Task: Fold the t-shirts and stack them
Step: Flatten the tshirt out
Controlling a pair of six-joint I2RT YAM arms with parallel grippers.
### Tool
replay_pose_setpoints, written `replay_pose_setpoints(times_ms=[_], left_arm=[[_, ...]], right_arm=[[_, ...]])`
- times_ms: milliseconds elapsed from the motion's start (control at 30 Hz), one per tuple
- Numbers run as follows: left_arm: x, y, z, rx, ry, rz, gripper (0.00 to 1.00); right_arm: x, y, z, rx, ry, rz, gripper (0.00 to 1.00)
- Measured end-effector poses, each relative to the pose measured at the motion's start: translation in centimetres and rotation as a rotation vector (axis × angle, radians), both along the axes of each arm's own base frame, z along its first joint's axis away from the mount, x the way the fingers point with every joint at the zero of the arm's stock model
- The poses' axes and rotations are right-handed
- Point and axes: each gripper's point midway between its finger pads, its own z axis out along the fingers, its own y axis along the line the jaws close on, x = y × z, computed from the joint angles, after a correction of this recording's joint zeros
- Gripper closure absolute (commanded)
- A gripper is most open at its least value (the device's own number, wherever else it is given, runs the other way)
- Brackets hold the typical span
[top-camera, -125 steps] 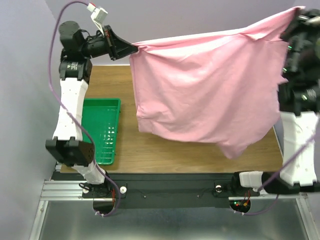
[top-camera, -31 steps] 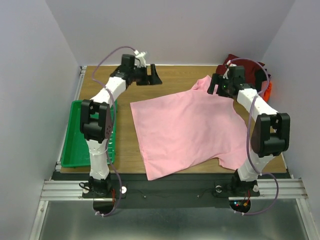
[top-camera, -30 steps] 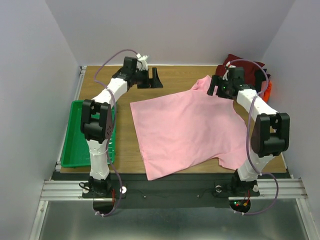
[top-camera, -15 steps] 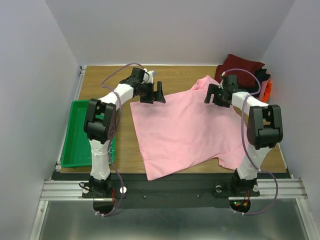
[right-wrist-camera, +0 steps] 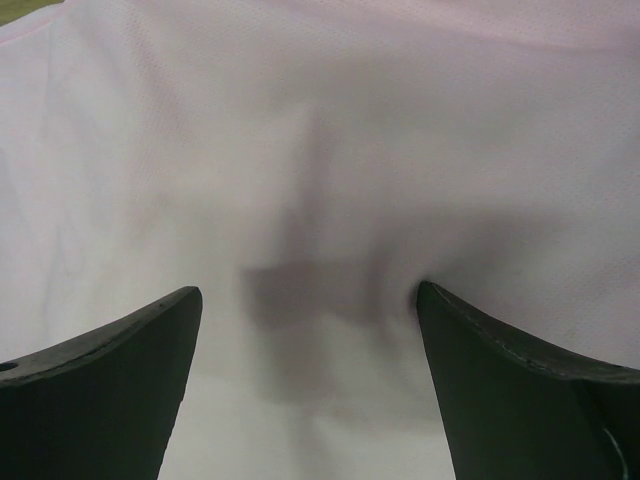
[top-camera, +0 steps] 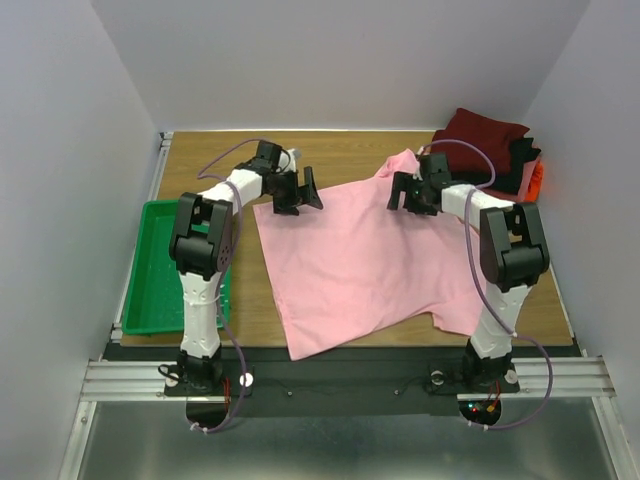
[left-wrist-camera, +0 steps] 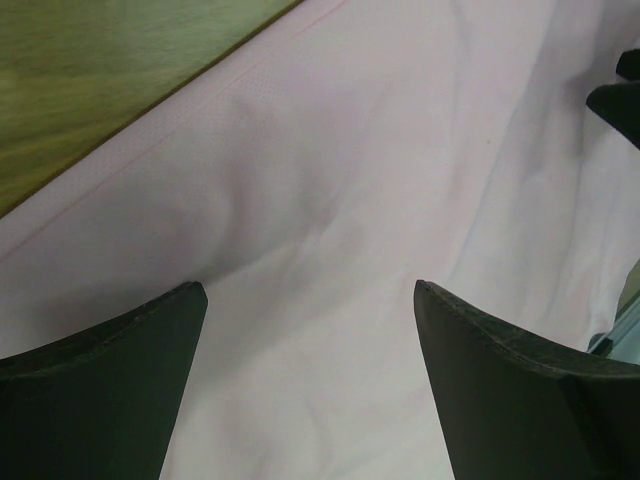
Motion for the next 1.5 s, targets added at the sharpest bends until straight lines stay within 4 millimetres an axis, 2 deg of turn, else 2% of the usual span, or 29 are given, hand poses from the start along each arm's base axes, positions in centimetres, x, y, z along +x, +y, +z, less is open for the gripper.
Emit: replay_pose_setpoints(times_ms=[133, 267, 467, 667, 1000, 1100, 1233, 1267, 1400, 1500], left_arm=[[1.4, 2.1, 0.0, -0.003, 0.001, 0.068, 0.01], [3.6, 3.7, 0.1, 0.004, -0.013, 0.115, 0.01], [7.9, 5.5, 0.2, 0.023, -0.068, 0.172, 0.01], [11.1, 7.4, 0.3, 0.059, -0.111, 0.215, 0.01], [13.4, 9.6, 0.9, 0.185, -0.208, 0.246, 0.01], [14.6, 10.6, 2.1, 0.228, -0.259, 0.279, 0.01], [16.1, 11.2, 4.5, 0.252, -0.329, 0.312, 0.01], [16.4, 11.2, 5.7, 0.247, -0.354, 0.318, 0.01], [16.1, 11.1, 8.6, 0.232, -0.398, 0.321, 0.01], [14.4, 10.7, 10.4, 0.223, -0.404, 0.309, 0.01]], right_arm=[[0.6, 1.4, 0.1, 0.011, -0.012, 0.015, 0.06], [2.1, 2.7, 0.3, 0.032, -0.028, 0.016, 0.06], [5.7, 3.9, 0.6, 0.066, -0.063, 0.012, 0.06], [9.2, 5.7, 1.0, 0.119, -0.103, 0.027, 0.06], [11.4, 7.5, 1.5, 0.175, -0.122, 0.048, 0.05], [12.2, 8.0, 1.7, 0.188, -0.130, 0.053, 0.05], [12.8, 8.3, 1.8, 0.200, -0.137, 0.059, 0.05], [12.8, 8.3, 1.8, 0.200, -0.135, 0.060, 0.05], [12.7, 8.3, 1.9, 0.193, -0.133, 0.065, 0.04], [12.5, 8.2, 2.3, 0.186, -0.132, 0.070, 0.04]])
